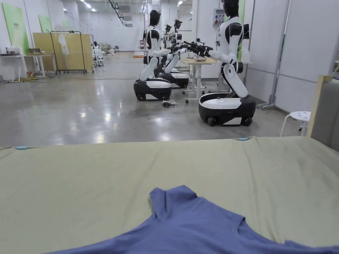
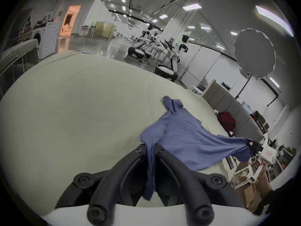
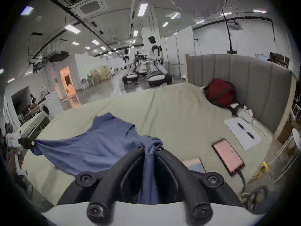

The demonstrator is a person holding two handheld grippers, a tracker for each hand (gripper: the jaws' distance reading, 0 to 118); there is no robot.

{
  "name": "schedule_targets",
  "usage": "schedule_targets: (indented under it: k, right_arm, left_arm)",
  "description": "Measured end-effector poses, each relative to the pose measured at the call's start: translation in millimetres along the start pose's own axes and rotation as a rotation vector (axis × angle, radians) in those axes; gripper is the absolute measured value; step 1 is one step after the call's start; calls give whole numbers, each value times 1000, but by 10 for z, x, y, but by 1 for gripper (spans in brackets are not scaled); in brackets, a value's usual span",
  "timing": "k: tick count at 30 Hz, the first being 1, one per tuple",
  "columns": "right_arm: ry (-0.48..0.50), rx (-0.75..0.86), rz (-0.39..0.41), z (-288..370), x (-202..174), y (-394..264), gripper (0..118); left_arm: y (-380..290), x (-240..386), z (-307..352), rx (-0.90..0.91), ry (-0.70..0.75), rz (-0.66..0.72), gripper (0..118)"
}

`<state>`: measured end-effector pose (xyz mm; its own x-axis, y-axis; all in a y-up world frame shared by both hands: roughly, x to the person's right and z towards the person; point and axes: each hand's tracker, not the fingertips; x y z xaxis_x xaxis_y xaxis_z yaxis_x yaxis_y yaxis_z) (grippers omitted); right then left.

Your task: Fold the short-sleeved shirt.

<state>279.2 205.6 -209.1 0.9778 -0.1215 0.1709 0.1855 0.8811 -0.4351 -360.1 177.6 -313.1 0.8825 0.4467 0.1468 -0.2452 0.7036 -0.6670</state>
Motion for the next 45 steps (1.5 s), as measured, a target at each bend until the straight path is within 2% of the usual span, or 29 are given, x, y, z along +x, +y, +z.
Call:
schedule_targets:
  k: [6,10,12,14,17,18,19,20,21,23,24,25,28,30,32,34,35,36,37,38,39,40,41,43,45]
  right_arm:
    - [-1,-113,41,468,57,-447,9]
    - [-48,-250,131,237,44,-837,9]
    - [-80,-309,213,74,1,-1048,9]
    - [-98,-345,286,-87,63,-1263,9]
    - [-88,-337,286,-112,69,-1369,12]
    - [-97,-328,297,-120,65,-1374,23]
    - [-106,-302,301,-127,61,-1355,38]
    - [-114,-273,294,-122,60,-1308,57]
    - [-117,-227,292,-95,45,-1237,83]
    - [-103,-100,286,-36,16,-1024,93]
    - [-110,-38,292,-5,-8,-904,96]
    - [-125,48,305,61,-44,-769,98]
    - [-151,225,323,168,-169,-310,98]
    - [-115,306,289,273,-246,-59,98]
    - [-94,364,222,375,-276,125,98]
    - [-67,390,151,483,-308,239,97]
    - [-62,400,134,523,-315,265,87]
    - [-54,412,135,561,-324,277,44]
    - [-70,432,136,586,-344,280,3]
    - [-101,425,145,594,-364,305,2]
    - [-99,422,151,584,-396,300,2]
    - [-44,417,159,599,-393,307,2]
    - [-9,405,165,620,-403,301,2]
    - [-53,404,200,611,-487,272,2]
    - [-41,403,212,651,-506,255,2]
  left_arm:
    - [-585,-215,478,-70,68,19,8]
    - [-985,-414,299,-144,223,-8,8]
    - [-1155,-496,137,-180,274,7,8]
    - [-1282,-481,72,-152,266,43,7]
    - [-1350,-387,107,-57,306,-1,10]
    - [-1359,-364,114,-48,323,-10,23]
    - [-1376,-515,84,-46,325,-15,47]
    - [-1369,-499,103,-22,352,-32,82]
    - [-1331,-449,155,14,376,-41,118]
    - [-1230,-336,287,97,375,-56,118]
    - [-1140,-242,381,216,335,-121,117]
    - [-1052,-183,454,230,347,-107,117]
    - [-726,92,667,316,315,-142,118]
    - [-565,237,785,368,293,-174,118]
    - [-449,349,914,431,274,-183,118]
    - [-394,417,1012,486,258,-179,112]
    - [-418,495,1083,501,253,-181,97]
    - [-407,523,1115,502,250,-186,40]
    - [-389,540,1127,494,253,-184,0]
    - [-370,564,1124,476,273,-196,0]
    - [-425,660,1215,540,307,-262,0]
    - [-472,647,1265,490,322,-217,0]
    - [-508,702,1261,458,272,-245,0]
    - [-566,804,1267,438,306,-279,0]
    - [-620,840,1297,426,307,-293,0]
